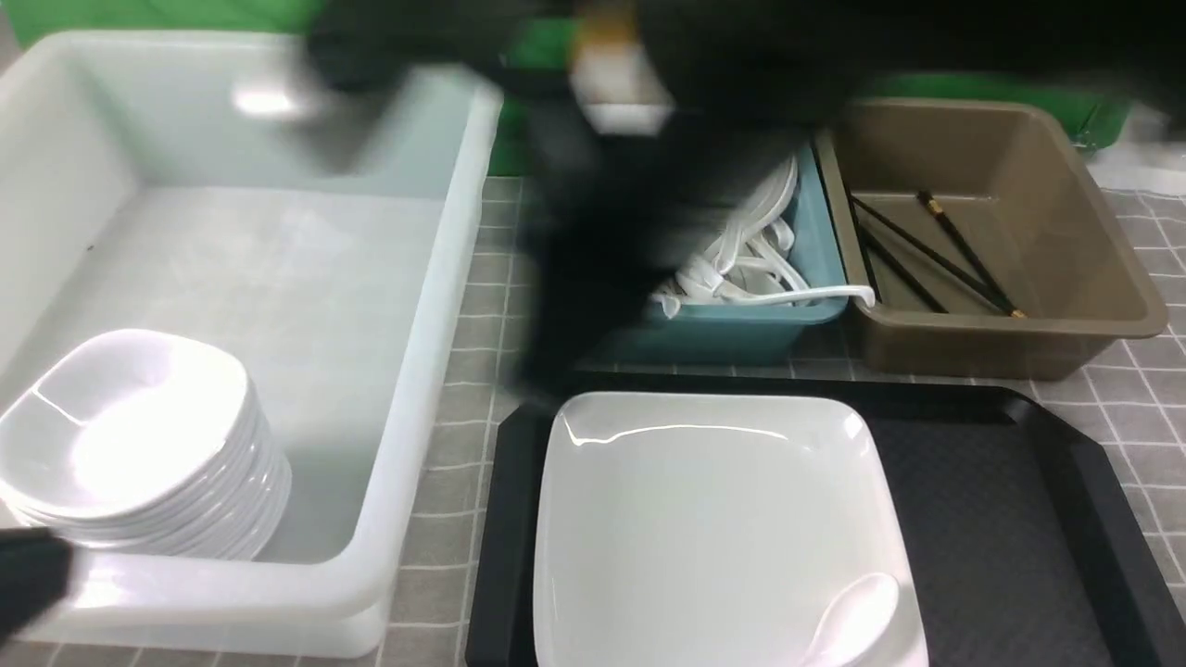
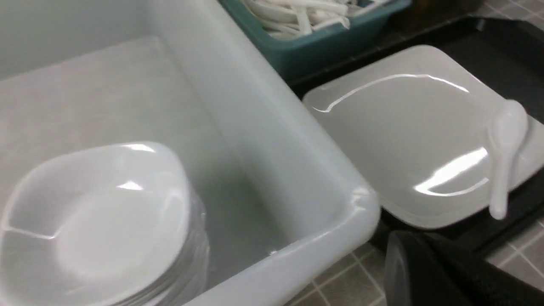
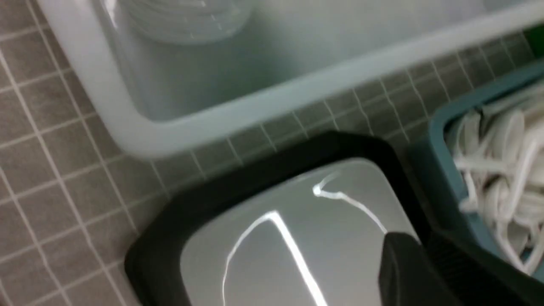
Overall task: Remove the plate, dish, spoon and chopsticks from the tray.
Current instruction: Use the left arm to grab a soup spoon from the plate
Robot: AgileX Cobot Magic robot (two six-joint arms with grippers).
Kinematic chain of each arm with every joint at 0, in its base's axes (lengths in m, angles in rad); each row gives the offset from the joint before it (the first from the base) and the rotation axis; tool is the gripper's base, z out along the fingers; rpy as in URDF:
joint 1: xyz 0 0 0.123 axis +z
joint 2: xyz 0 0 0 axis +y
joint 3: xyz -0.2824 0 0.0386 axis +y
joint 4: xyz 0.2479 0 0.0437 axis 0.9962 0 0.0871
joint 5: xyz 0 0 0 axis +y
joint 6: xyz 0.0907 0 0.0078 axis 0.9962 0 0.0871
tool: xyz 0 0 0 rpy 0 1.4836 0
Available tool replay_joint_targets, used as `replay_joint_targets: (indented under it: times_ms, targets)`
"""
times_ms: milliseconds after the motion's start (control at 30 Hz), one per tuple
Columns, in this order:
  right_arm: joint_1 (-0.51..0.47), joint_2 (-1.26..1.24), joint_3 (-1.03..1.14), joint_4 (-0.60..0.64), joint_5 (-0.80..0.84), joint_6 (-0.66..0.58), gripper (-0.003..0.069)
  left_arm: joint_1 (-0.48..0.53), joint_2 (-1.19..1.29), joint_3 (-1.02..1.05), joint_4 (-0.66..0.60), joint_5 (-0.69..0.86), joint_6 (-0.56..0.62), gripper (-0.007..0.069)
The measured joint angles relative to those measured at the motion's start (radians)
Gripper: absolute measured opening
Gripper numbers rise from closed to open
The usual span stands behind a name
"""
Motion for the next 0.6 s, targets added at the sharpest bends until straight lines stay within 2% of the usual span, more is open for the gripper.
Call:
replay_joint_targets:
  times_ms: [100,233,367,467,600]
  targets:
    - [-0.051,-0.229,0.247,-0.005,-0.002,0.083,0.0102,-0.034,0.150,0.000,-0.063,-0.010,0.036,0.0009]
    - [-0.099,-0.477,0.540,-0.020,-0.018,0.174,0.0102,-0.071,0.372,0.000,-0.071,-0.057,0.078,0.0009]
    - [-0.108,-0.710,0.738,-0.023,-0.081,0.263,0.0105,-0.113,0.618,-0.041,-0.097,-0.098,0.086,0.0009]
    - [-0.108,-0.840,0.836,-0.022,-0.106,0.293,0.0107,-0.194,0.771,-0.112,-0.142,-0.117,0.083,0.0009]
    - [-0.108,-1.023,0.935,-0.021,-0.110,0.326,0.0111,-0.405,0.955,-0.279,-0.107,-0.171,-0.001,0.0000]
